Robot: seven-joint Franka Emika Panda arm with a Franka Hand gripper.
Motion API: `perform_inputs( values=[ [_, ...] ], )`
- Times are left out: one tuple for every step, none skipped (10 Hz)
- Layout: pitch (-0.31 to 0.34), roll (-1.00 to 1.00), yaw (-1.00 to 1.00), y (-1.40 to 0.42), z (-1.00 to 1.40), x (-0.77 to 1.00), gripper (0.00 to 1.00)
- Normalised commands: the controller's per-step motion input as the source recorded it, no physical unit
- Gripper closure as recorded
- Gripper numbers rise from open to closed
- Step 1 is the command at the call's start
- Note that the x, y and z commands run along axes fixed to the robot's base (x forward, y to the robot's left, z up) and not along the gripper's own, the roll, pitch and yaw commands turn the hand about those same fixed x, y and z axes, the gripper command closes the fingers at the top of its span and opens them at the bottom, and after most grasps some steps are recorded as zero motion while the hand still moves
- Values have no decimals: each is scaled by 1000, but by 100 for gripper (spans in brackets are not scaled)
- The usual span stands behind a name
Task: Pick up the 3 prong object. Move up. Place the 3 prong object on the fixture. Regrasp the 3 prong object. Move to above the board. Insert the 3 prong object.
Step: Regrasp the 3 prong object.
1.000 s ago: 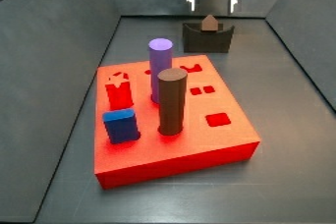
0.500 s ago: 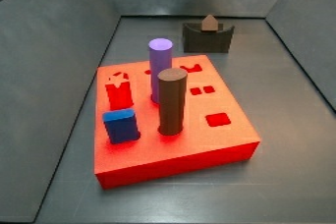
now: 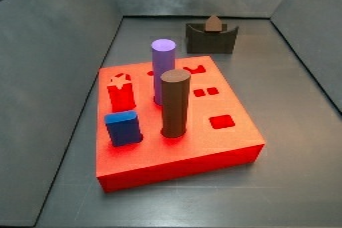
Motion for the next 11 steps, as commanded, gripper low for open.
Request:
perform_inputs(
  values=[
    [20, 1000, 14, 4, -6, -25, 0],
    [19, 1000, 14, 6, -14, -18, 0],
    [17, 1000, 14, -7, -7, -19, 0],
    [10, 1000, 15, -19, 13, -37, 0],
    [6, 1000, 15, -21, 12, -40, 0],
    [-3, 1000, 16, -21, 12, -47, 0],
    [-9, 1000, 16, -24, 14, -48, 0],
    [-16, 1000, 17, -21, 9, -41, 0],
    [-25, 1000, 19, -19, 0, -32, 0],
    [-30, 1000, 20, -16, 0, -27, 0],
    [-33, 1000, 21, -16, -1, -28, 0]
  ],
)
